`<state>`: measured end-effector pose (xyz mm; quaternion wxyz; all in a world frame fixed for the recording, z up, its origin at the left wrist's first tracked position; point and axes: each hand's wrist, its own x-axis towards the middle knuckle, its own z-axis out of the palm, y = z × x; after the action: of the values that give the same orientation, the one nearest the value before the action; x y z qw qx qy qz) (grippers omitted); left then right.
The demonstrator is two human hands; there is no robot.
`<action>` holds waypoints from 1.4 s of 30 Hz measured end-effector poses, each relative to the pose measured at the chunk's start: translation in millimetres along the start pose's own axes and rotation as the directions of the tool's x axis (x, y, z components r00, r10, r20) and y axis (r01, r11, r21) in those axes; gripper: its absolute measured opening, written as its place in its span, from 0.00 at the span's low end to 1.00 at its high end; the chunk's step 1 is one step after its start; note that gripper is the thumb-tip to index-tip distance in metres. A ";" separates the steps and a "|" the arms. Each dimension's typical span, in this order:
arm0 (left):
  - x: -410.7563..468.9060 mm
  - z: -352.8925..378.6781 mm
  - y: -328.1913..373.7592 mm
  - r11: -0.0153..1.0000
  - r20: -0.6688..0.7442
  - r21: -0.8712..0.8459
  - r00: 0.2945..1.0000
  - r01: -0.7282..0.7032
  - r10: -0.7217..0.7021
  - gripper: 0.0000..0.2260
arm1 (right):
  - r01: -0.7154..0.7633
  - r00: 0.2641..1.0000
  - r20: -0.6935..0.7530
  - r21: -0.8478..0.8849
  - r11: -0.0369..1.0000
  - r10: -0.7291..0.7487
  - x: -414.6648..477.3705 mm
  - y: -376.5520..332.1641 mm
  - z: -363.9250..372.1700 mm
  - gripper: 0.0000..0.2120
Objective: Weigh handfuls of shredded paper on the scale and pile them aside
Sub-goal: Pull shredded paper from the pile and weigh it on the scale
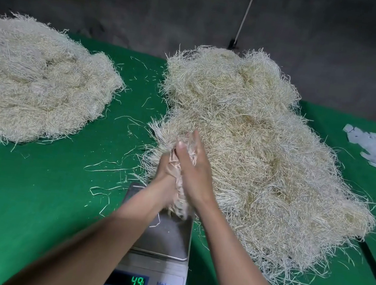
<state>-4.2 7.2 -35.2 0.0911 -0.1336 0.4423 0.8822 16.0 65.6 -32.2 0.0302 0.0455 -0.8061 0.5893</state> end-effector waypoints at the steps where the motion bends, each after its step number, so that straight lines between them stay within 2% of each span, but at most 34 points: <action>1: -1.9 -0.6 -6.5 0.999 0.005 0.019 1.000 0.027 -0.027 0.17 | -0.023 1.000 0.002 0.025 0.999 0.023 6.5 1.5 -7.1 0.30; 2: -4.6 0.5 -9.6 0.997 0.031 0.017 0.997 0.072 -0.073 0.16 | -0.025 0.999 0.023 0.038 0.999 0.024 8.8 3.3 -9.9 0.28; 4: -1.9 -1.1 -4.4 0.997 0.067 0.040 0.995 0.073 -0.075 0.13 | 0.034 0.999 0.026 0.036 0.999 -0.035 1.6 5.0 -5.3 0.23; 6: 1.8 -2.5 7.7 0.995 0.062 -0.052 0.995 0.086 -0.083 0.15 | 0.129 0.990 -0.064 0.031 0.991 -0.127 -10.9 7.3 6.8 0.14; 7: 6.4 -2.0 11.1 0.993 0.070 -0.053 0.992 0.109 -0.106 0.17 | 0.105 0.985 -0.145 0.067 0.992 -0.094 -10.9 6.7 7.1 0.08; 8: 9.2 -4.3 12.1 0.991 0.080 0.003 0.988 0.134 -0.134 0.21 | 0.026 0.972 -0.236 0.162 0.986 0.013 -4.6 6.6 2.6 0.07; 9: 10.1 -6.3 9.3 0.984 0.089 0.065 0.981 0.165 -0.171 0.27 | -0.090 0.940 -0.285 0.325 0.942 0.188 4.9 5.1 -6.7 0.09; 11: 7.9 -15.7 1.6 0.967 0.054 0.200 0.984 0.156 -0.170 0.32 | -0.272 0.834 -0.209 0.650 0.710 0.511 24.1 3.1 -29.9 0.10; 13: 11.0 -32.8 -11.1 0.932 -0.055 0.352 0.996 0.089 -0.074 0.29 | -0.305 0.782 -0.106 0.794 0.526 0.614 36.3 5.7 -47.1 0.10; 14: 11.2 -39.2 -15.3 0.922 -0.091 0.376 0.994 0.095 -0.065 0.29 | -0.309 0.765 -0.100 0.810 0.499 0.636 41.4 6.3 -50.4 0.09; 15: 10.7 -42.7 -18.0 0.936 -0.084 0.316 0.987 0.156 -0.136 0.30 | -0.319 0.754 -0.102 0.807 0.497 0.649 44.8 5.2 -50.3 0.08; 17: 8.1 -41.7 -24.6 0.947 0.049 0.016 0.946 0.321 -0.321 0.35 | -0.305 0.770 -0.150 0.767 0.564 0.621 46.7 4.2 -43.6 0.13; 19: 1.5 -30.7 -19.4 0.912 0.227 -0.147 0.911 0.382 -0.345 0.38 | -0.233 0.816 -0.278 0.644 0.728 0.507 43.1 3.1 -36.2 0.16; 20: 0.0 -24.0 -13.8 0.922 0.226 -0.170 0.924 0.348 -0.307 0.39 | -0.191 0.863 -0.337 0.474 0.860 0.377 39.0 7.4 -31.3 0.14; 21: 1.9 -17.8 -7.9 0.947 0.165 -0.172 0.955 0.273 -0.246 0.36 | -0.131 0.914 -0.349 0.230 0.964 0.208 29.8 12.9 -25.5 0.12; 22: 4.7 -12.1 -0.7 0.971 0.072 -0.159 0.983 0.176 -0.166 0.30 | -0.039 0.949 -0.313 -0.003 0.999 0.036 17.4 18.0 -20.6 0.12; 23: 8.8 -9.8 4.8 0.988 -0.039 -0.129 0.995 0.089 -0.095 0.22 | 0.061 0.961 -0.256 -0.170 0.984 -0.104 4.8 22.7 -14.5 0.14; 25: 14.7 -9.7 8.6 0.997 -0.289 0.006 0.955 -0.073 0.072 0.08 | 0.191 0.959 -0.153 -0.265 0.945 -0.237 -13.6 25.8 0.1 0.20; 26: 12.5 -10.1 5.8 0.997 -0.316 0.038 0.946 -0.068 0.077 0.09 | 0.232 0.953 -0.119 -0.301 0.925 -0.278 -13.8 25.9 4.1 0.20; 28: 2.1 -9.0 -13.6 0.997 -0.244 0.068 0.970 0.041 -0.024 0.12 | 0.188 0.958 -0.127 -0.395 0.899 -0.256 0.9 23.1 -3.6 0.12; 30: -5.1 -4.4 -23.0 0.962 -0.243 0.241 0.967 0.129 -0.069 0.09 | 0.063 0.970 -0.206 -0.290 0.955 -0.127 18.1 19.5 -18.9 0.13; 31: -4.8 -3.4 -19.3 0.943 -0.259 0.303 0.964 0.134 -0.054 0.09 | 0.058 0.961 -0.250 -0.226 0.972 -0.116 17.7 20.8 -18.2 0.14; 33: 0.3 -1.2 -0.5 0.960 -0.277 0.273 0.961 0.068 0.011 0.11 | 0.086 0.928 -0.332 -0.250 0.964 -0.169 2.6 23.1 -1.5 0.17; 35: 2.2 2.0 6.6 0.986 -0.282 0.168 0.958 0.003 0.045 0.12 | 0.097 0.931 -0.320 -0.252 0.963 -0.178 -5.1 21.2 8.2 0.17; 39: -10.2 9.9 -9.6 0.946 -0.276 0.304 0.961 0.115 -0.029 0.16 | 0.044 0.933 -0.351 -0.101 0.994 -0.076 17.2 16.0 -19.8 0.18; 42: -0.5 5.6 2.6 0.937 -0.253 0.348 0.958 -0.041 0.136 0.17 | 0.024 0.923 -0.374 -0.176 0.984 -0.090 -2.9 18.1 6.0 0.11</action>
<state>-5.3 10.2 -29.9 0.0107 -0.2162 0.6014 0.7691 16.9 65.4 -51.5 0.2070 -0.0489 -0.8300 0.5156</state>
